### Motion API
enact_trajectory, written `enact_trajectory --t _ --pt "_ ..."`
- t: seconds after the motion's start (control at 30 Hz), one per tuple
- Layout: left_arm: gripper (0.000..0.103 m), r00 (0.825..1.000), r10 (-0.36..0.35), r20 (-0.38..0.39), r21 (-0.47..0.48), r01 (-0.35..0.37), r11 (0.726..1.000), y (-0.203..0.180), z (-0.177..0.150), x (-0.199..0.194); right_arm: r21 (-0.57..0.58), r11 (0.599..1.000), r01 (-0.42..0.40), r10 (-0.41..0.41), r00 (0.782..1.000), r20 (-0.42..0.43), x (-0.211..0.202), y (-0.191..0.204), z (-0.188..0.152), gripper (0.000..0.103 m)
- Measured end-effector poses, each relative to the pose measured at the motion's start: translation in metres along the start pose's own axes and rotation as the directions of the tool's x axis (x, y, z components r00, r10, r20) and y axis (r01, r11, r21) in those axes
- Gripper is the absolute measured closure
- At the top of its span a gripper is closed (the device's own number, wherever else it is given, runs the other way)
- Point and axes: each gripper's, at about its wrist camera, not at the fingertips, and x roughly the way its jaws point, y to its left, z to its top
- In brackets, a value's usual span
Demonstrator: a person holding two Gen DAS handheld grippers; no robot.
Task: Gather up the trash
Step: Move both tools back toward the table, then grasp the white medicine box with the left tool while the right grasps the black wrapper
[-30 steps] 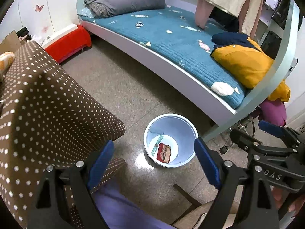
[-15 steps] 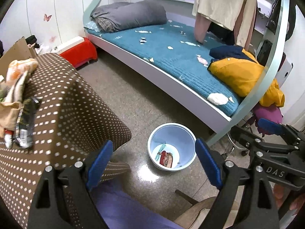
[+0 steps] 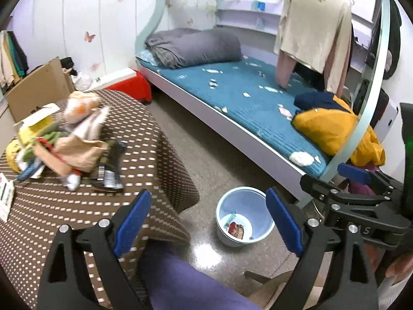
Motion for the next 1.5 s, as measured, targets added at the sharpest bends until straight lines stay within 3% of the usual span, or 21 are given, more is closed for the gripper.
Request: enact_trajectory --t 0.2,0.53,0.67,0.9,1.17,1.33,1.43,1.5 --pt "0.013 0.996 0.066 0.052 -0.043 -0.064 0.997 0.031 -0.005 -0.027 -0.054 0.997 -0.062 0.062 0.998 0.007 -0.001 0.032 0.003 0.013" --pt "0.009 0.984 0.161 0.075 -0.143 -0.149 0.978 0.101 -0.018 -0.059 -0.142 0.98 -0.141 0.139 0.99 -0.023 0.008 0.091 0.011 0.013" --pt "0.009 0.977 0.207 0.055 -0.187 -0.193 0.963 0.133 -0.025 -0.07 -0.177 0.97 -0.168 0.162 0.986 -0.049 0.014 0.118 0.015 0.013" --pt "0.008 0.948 0.319 -0.024 -0.26 -0.314 0.913 0.201 -0.035 -0.081 -0.23 0.951 -0.206 0.191 0.978 -0.086 0.025 0.162 0.021 0.013" --pt "0.008 0.92 0.377 -0.104 -0.227 -0.392 0.892 0.257 -0.037 -0.079 -0.29 0.934 -0.211 0.184 0.976 -0.117 0.045 0.205 0.028 0.013" --pt "0.008 0.912 0.379 -0.159 -0.211 -0.406 0.889 0.294 -0.034 -0.066 -0.308 0.932 -0.191 0.163 0.98 -0.115 0.061 0.219 0.034 0.014" --pt "0.008 0.904 0.384 -0.19 -0.201 -0.419 0.886 0.313 -0.033 -0.054 -0.306 0.937 -0.171 0.137 0.982 -0.128 0.074 0.224 0.036 0.024" --pt "0.008 0.903 0.377 -0.204 -0.19 -0.415 0.89 0.323 -0.031 -0.044 -0.288 0.936 -0.2 0.165 0.976 -0.142 0.079 0.224 0.039 0.027"
